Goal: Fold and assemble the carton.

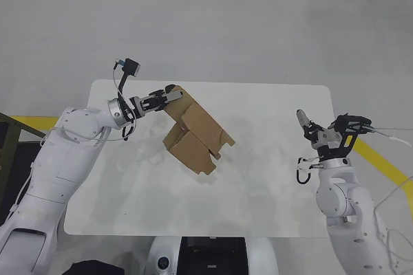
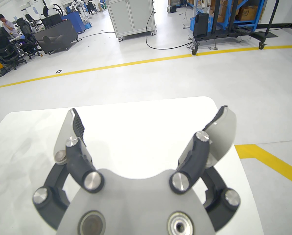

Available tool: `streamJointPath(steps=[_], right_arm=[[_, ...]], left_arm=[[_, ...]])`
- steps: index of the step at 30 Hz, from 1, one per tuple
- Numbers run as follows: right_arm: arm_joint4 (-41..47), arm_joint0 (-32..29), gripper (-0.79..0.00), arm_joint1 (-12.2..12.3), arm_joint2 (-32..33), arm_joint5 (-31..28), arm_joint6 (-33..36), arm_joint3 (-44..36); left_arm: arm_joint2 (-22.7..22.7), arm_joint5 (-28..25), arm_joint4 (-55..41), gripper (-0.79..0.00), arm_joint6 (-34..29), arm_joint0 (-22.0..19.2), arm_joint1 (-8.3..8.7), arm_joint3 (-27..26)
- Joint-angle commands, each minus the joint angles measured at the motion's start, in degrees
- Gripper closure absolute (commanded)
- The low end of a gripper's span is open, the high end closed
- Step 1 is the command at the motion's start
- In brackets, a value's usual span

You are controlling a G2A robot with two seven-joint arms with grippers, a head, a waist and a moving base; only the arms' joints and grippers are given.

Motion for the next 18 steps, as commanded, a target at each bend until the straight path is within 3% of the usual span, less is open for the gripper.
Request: streamJointPath(steps=[1,6,13,18], right_arm=[[0.0,0.0,-0.785,0.0,0.0,0.0,0.0,0.0],[1.8,-0.2,-0.785,-0.1,-0.2,-1.2,1.5,0.0],[6.9,1.1,-0.785,0.5,0.1,-9.7,16.5,-1.8],[14.7,2.4,-0.785,0.7,-0.9,-17.4,24.4,-0.6]], left_arm=[[0.0,0.0,0.0,0.0,0.0,0.0,0.0,0.0],[0.0,0.0,0.0,0.0,0.0,0.0,0.0,0.0],[1.0,1.5,3.6,0.0,0.3,1.2,-0.23,-3.9],[2.4,1.5,1.4,0.0,-2.5,0.2,-0.73,-2.7]])
